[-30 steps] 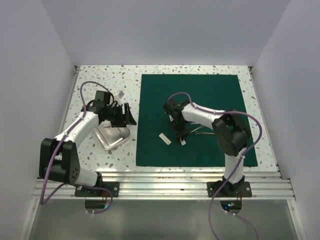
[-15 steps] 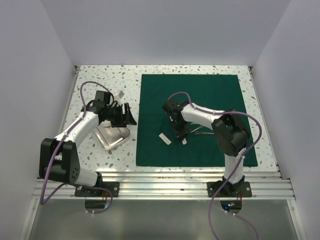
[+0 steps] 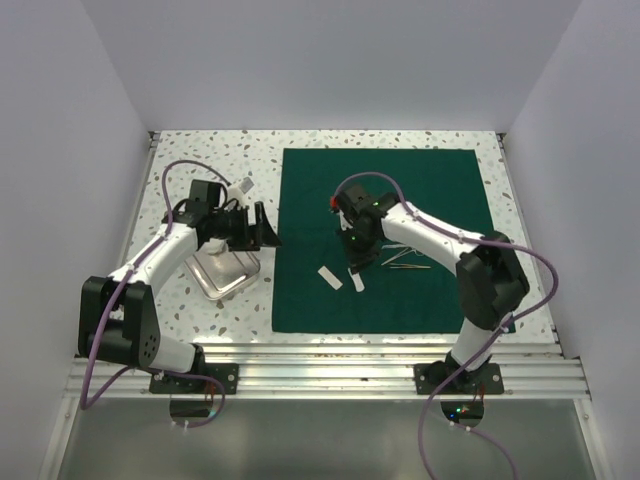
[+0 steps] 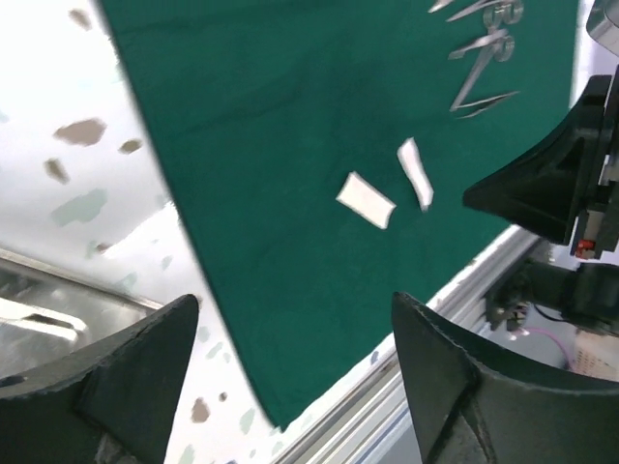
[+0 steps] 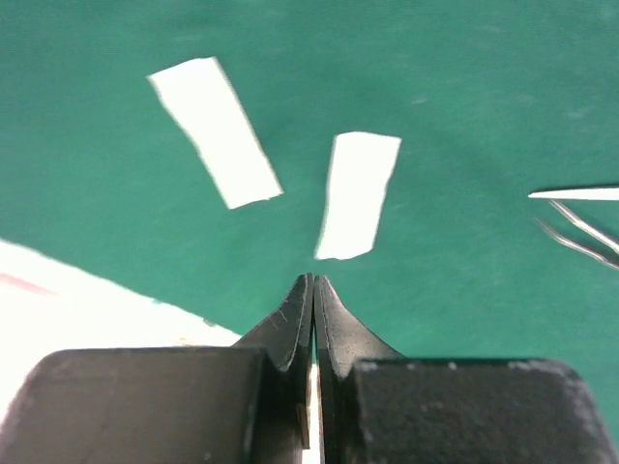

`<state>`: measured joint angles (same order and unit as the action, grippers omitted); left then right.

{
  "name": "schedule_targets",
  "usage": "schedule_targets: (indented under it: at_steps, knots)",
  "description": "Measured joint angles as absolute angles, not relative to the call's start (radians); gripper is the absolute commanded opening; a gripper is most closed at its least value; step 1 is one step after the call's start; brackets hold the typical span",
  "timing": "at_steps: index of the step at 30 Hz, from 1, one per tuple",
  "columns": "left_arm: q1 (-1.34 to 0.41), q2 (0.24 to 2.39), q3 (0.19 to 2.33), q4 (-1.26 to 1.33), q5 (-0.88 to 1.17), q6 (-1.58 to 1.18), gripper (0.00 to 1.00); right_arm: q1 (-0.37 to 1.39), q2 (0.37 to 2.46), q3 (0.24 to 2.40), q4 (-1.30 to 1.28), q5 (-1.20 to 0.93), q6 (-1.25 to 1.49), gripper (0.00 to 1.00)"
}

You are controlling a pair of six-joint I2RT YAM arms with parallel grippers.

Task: Prepare the surgical pack

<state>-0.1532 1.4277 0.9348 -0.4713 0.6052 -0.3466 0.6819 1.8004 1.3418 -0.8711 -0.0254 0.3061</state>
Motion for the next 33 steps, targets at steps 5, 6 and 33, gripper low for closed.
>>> schedule_targets:
  at_steps: [5, 6, 33]
  knots:
    - [-0.154, 1.413, 0.904, -0.355, 0.748, -0.371, 0.89, 0.620, 1.687, 1.342, -0.841, -0.278, 0.294, 0.00]
    - [-0.157, 1.400, 0.887, -0.324, 0.776, -0.383, 0.89, 0.608, 1.664, 1.341, -0.831, -0.313, 0.293, 0.00]
    - [-0.220, 1.384, 0.854, -0.262, 0.795, -0.435, 0.89, 0.735, 2.002, 1.480, -0.950, 0.086, 0.309, 0.37]
